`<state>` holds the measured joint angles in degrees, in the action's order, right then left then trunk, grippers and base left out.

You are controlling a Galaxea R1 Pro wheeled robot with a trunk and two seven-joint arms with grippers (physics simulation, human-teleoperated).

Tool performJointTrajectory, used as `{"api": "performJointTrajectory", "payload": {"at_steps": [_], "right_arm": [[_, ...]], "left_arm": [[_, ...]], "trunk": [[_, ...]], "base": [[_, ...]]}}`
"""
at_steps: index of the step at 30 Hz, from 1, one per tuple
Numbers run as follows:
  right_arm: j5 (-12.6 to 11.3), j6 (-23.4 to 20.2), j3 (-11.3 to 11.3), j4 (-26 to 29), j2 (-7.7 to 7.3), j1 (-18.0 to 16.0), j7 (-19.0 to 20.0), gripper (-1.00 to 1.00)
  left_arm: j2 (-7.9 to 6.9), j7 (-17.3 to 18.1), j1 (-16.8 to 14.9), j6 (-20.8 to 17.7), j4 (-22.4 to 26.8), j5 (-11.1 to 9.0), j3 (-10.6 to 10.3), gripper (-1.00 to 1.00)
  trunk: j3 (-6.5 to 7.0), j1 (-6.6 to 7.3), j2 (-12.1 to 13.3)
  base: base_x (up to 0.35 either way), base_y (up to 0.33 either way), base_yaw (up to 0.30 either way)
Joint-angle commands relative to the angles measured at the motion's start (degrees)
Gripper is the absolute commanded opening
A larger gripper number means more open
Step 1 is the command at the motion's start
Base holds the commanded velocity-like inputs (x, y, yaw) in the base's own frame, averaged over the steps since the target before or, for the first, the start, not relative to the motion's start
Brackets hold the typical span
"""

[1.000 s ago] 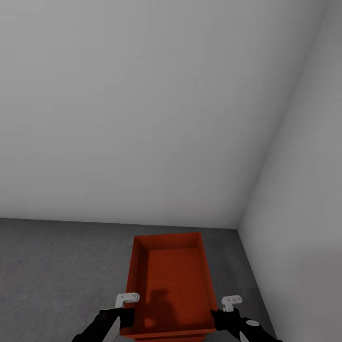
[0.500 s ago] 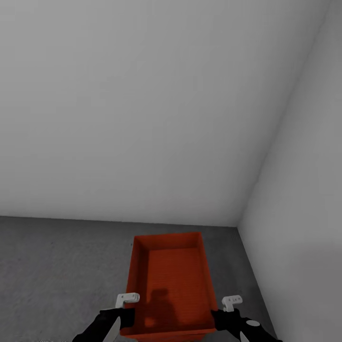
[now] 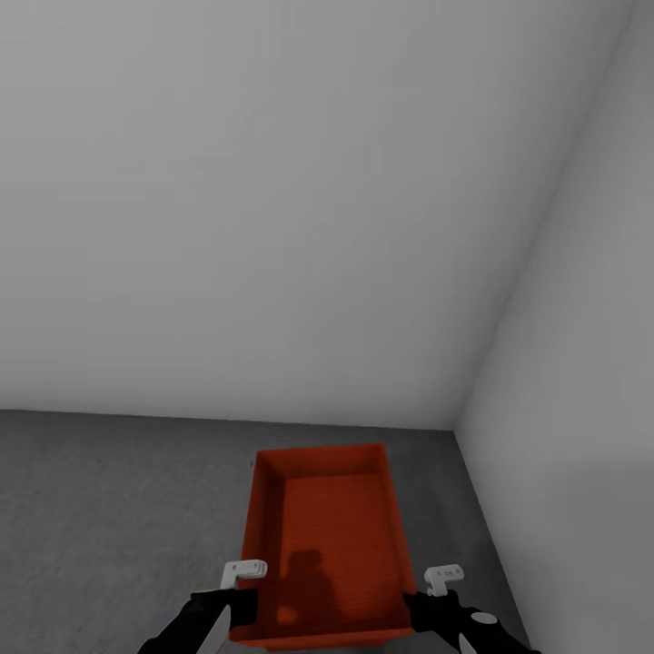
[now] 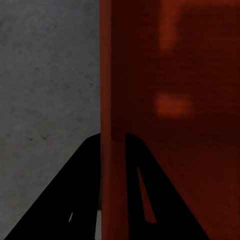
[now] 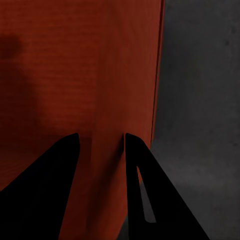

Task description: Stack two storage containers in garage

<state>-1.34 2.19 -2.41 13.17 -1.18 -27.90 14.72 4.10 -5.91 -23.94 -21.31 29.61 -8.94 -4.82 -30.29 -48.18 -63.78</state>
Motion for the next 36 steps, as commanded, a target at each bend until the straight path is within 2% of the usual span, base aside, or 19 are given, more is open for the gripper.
{"api": "performJointTrajectory", "payload": {"at_steps": [1, 7, 36], "right_arm": [[-0.2, 0.3, -2.3, -0.2, 1.36, 0.0, 0.6, -1.0], [-0.2, 0.3, -2.3, -0.2, 1.36, 0.1, 0.6, -1.0], [-0.2, 0.3, -2.3, -0.2, 1.36, 0.0, 0.5, -1.0]], "left_arm": [[-0.02, -2.1, -0.1, 3.7, 0.9, 1.4, 0.4, -1.0], [-0.04, -2.1, -0.1, 3.7, 0.9, 1.4, 0.4, -1.0], [0.02, -2.1, -0.1, 3.7, 0.9, 1.4, 0.4, -1.0]], "trunk": [[-0.25, -0.23, -0.5], [-1.33, -1.54, -2.9], [-1.33, -1.54, -2.9]], "base": [[0.0, 0.0, 0.0], [0.0, 0.0, 0.0], [0.0, 0.0, 0.0]]}}
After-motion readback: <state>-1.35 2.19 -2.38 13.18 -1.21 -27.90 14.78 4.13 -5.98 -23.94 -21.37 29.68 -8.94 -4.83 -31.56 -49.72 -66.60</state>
